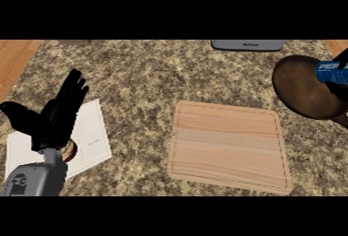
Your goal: Pick the can from the cutting board and place it in the pan
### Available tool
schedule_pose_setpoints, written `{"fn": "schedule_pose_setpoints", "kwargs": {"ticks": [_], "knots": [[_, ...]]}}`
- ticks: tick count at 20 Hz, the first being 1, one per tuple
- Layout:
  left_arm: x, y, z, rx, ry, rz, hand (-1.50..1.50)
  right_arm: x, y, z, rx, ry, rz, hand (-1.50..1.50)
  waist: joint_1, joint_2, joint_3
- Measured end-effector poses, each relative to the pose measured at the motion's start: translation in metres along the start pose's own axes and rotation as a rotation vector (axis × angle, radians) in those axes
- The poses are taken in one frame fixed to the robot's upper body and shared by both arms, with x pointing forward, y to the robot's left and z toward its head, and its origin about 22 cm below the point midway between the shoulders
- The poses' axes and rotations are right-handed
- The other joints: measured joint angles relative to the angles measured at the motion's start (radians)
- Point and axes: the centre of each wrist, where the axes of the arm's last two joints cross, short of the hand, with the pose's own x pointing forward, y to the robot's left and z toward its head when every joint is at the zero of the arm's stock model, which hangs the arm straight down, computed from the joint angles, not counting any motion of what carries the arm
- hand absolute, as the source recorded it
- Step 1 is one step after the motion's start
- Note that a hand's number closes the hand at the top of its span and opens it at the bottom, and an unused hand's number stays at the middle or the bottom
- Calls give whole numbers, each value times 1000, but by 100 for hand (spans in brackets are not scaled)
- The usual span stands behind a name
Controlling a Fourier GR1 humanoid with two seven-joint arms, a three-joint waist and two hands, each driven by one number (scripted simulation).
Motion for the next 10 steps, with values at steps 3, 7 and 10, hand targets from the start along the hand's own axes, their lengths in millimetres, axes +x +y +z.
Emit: {"fn": "schedule_pose_setpoints", "kwargs": {"ticks": [3,7,10], "knots": [[2,-3,3,-10,-4,-8,0,-9,15,-5,30,-19,-19,150,8,2,1],[-1,-3,-2,-12,-10,-8,0,-14,38,-6,60,-31,-15,150,12,6,1],[1,-6,-2,-22,-18,-8,0,-19,46,-5,97,9,9,150,22,11,1]]}}
